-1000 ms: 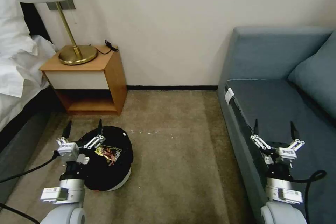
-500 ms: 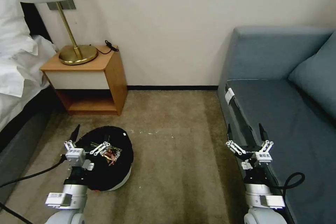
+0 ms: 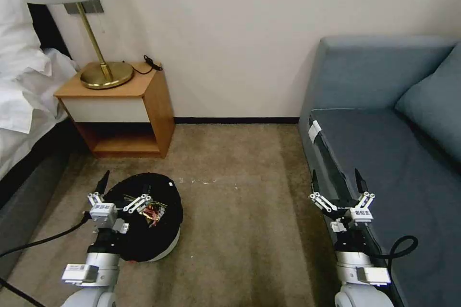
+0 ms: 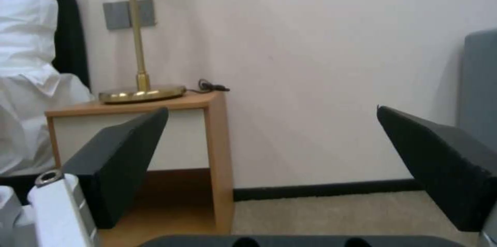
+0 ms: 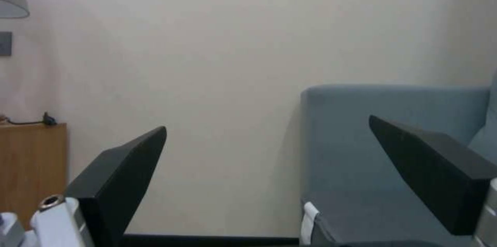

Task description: Pick up the trash bin, then pick up the garbage on the floor and place it into the trash bin.

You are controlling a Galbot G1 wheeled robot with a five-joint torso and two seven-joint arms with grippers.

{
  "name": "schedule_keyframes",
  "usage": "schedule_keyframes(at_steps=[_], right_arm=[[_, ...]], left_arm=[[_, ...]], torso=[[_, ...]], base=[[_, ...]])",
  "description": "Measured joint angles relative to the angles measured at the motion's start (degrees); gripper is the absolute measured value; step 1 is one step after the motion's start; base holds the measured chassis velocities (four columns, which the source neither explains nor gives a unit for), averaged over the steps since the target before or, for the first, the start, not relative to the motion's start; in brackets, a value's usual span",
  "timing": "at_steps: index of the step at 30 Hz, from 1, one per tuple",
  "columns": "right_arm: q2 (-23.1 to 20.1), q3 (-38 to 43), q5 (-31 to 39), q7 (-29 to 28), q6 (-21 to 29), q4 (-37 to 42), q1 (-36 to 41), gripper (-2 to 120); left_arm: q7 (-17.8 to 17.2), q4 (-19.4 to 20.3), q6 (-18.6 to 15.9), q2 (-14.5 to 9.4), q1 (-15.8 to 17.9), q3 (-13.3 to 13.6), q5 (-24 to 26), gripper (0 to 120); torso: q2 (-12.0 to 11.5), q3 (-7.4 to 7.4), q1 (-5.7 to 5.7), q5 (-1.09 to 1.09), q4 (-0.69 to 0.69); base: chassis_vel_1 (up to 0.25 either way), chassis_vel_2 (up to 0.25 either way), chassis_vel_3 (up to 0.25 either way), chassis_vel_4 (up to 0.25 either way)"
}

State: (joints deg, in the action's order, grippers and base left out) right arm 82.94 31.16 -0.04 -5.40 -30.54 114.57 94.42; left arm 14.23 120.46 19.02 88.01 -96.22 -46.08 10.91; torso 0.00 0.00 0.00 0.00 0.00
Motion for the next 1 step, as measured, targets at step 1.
schedule_keyframes(at_steps=[1], right_arm=[[0.00, 0.00, 0.00, 0.00, 0.00, 0.00, 0.00, 100]], left_arm=[[-0.01, 0.00, 0.00, 0.00, 0.00, 0.00, 0.00, 100]], torso=[[0.00, 0.00, 0.00, 0.00, 0.00]], base=[[0.000, 0.000, 0.000, 0.000]])
